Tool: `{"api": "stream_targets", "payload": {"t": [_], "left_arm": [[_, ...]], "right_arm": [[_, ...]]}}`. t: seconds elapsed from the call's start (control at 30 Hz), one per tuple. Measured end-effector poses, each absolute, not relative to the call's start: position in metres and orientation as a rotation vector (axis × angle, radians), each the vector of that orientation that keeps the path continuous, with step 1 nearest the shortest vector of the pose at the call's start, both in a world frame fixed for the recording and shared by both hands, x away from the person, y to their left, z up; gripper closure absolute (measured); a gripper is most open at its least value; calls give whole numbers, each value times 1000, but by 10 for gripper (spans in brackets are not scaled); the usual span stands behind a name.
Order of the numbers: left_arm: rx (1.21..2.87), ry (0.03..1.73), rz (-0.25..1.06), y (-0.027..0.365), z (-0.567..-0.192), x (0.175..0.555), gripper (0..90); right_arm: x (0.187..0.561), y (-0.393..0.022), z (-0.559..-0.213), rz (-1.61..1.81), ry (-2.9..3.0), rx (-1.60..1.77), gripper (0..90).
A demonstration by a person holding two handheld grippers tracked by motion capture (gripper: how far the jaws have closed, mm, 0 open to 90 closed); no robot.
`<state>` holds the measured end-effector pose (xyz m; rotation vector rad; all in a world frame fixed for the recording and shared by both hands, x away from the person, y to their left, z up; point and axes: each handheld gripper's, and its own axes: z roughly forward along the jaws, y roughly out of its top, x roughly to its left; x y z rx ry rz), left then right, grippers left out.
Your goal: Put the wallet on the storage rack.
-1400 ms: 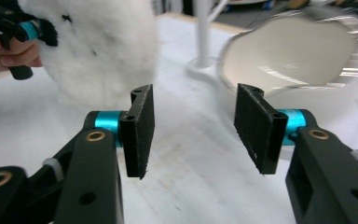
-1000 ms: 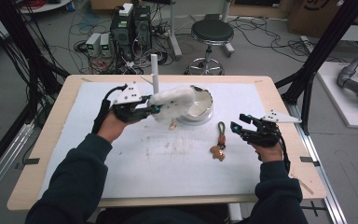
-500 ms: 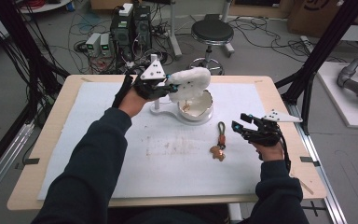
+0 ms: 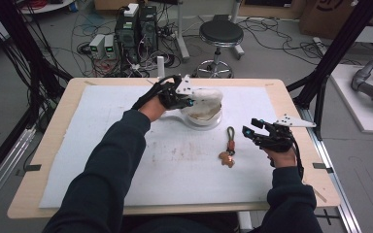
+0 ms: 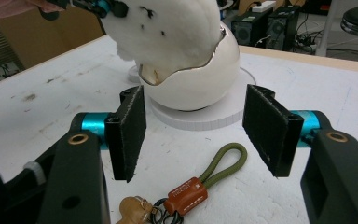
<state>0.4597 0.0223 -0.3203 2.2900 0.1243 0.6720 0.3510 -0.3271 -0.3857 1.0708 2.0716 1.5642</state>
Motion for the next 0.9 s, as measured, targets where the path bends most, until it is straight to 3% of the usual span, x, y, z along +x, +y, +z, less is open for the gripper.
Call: {"api": "stream_targets", "payload": {"t": [0.17,0.23,0.4,0.7,0.77,0.83,0.9], "left_arm": [[2337,147,666,13,-320,465,778],[2325,232,626,11,-322,468,756],[2217,418,486,19,-342,471,595],[1997,622,275,44,-376,470,430],[1986,636,255,46,-382,468,431],[2005,612,279,46,-383,467,621],[1976,576,331,47,-378,464,698]], "right_arm": [[351,-327,-386,1565,2073,1071,403],[351,-327,-387,1564,2077,1073,403],[350,-328,-388,1560,2079,1075,405],[350,-327,-389,1550,2083,1080,408],[350,-327,-389,1548,2083,1084,408],[350,-328,-389,1548,2083,1086,409],[350,-328,-389,1547,2082,1087,409]]}}
